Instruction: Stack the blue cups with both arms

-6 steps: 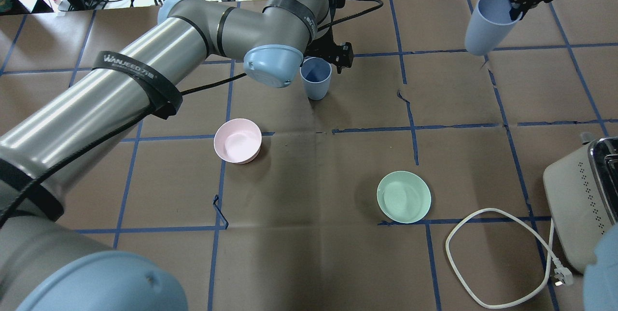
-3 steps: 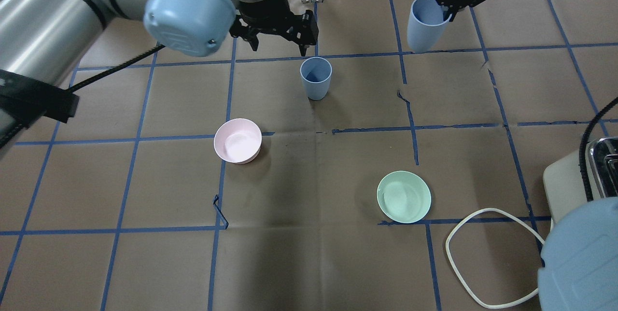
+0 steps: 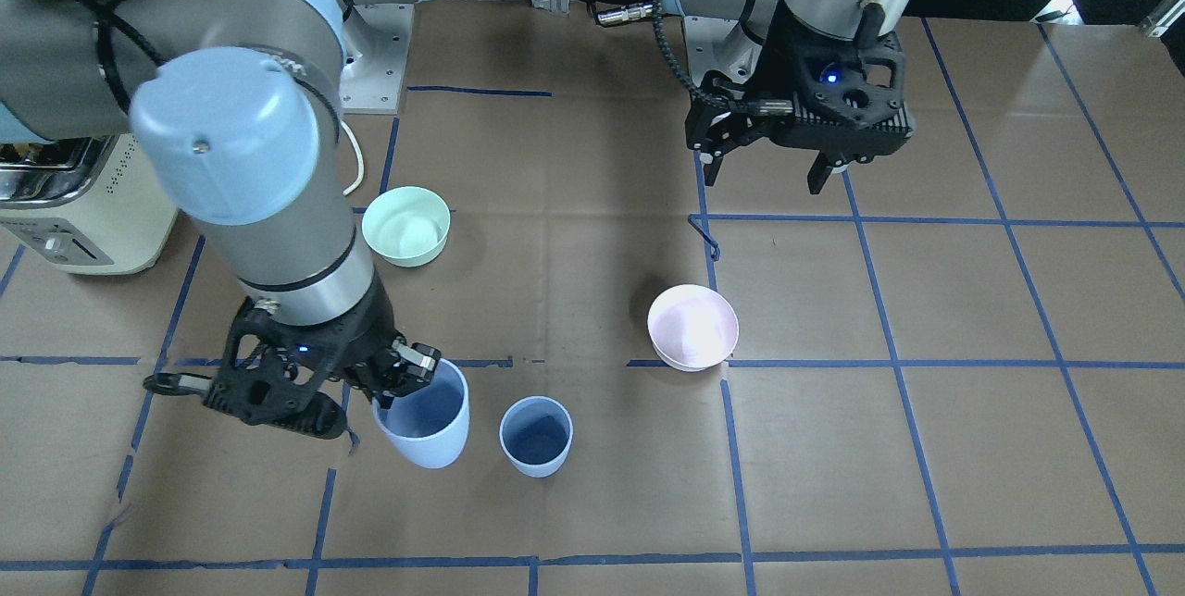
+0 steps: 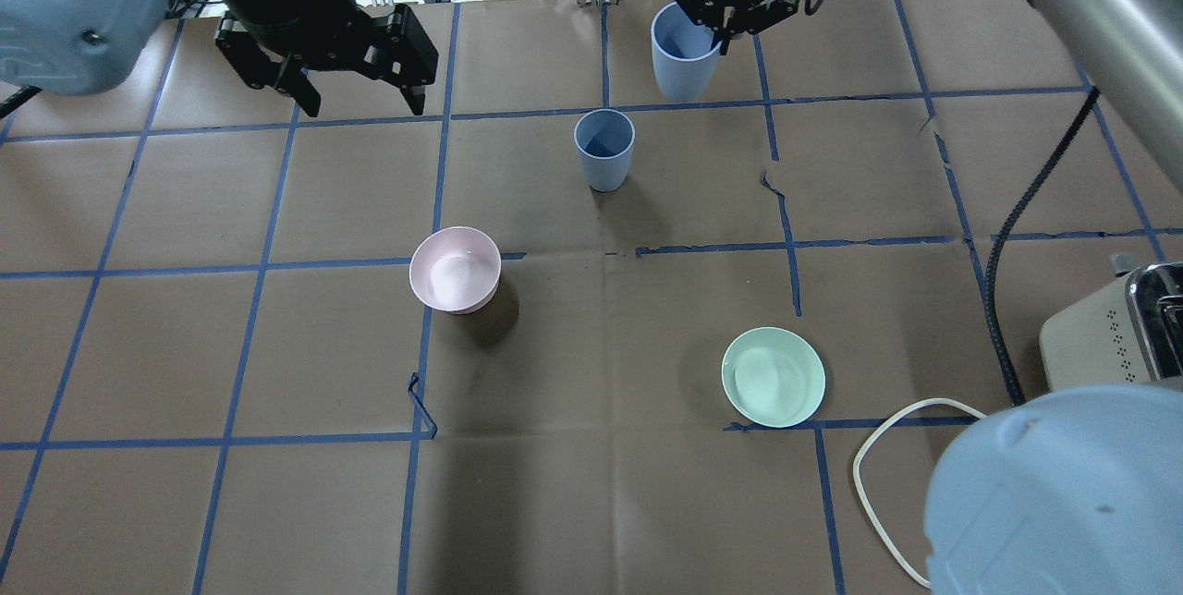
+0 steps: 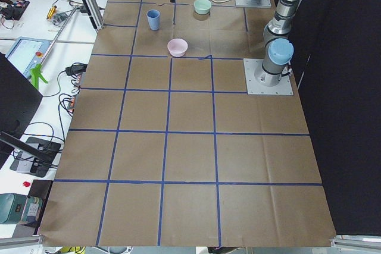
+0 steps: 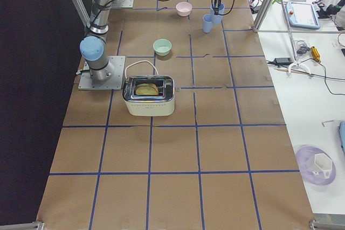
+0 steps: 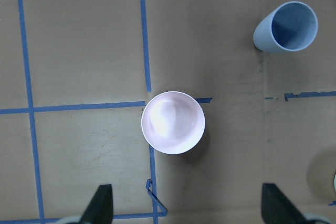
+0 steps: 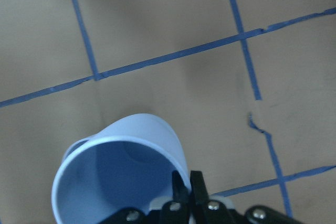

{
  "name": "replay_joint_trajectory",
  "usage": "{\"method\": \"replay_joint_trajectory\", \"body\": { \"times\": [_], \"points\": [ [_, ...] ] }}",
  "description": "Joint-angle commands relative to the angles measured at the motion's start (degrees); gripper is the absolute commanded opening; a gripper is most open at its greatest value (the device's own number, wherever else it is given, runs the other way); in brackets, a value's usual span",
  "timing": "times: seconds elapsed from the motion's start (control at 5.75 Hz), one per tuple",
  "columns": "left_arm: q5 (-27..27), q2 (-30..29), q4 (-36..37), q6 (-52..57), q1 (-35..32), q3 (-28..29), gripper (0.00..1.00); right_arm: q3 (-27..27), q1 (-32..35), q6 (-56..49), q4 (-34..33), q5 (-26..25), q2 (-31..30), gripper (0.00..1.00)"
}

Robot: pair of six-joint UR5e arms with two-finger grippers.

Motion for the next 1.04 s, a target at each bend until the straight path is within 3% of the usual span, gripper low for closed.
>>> {"method": "replay_joint_trajectory", "body": {
  "times": [0.0,0.87],
  "points": [
    [0.07,1.29,-0.22,-0.19,2.02,-0.68,0.99,-4.45,4.69,5.50,-0.10,-0.04,4.02,0.08],
    [0.16,1.65,-0.22,0.60,2.02,-0.94,0.99,1.08,5.41,5.25,0.09,0.22,4.21,0.08]
  ]
}}
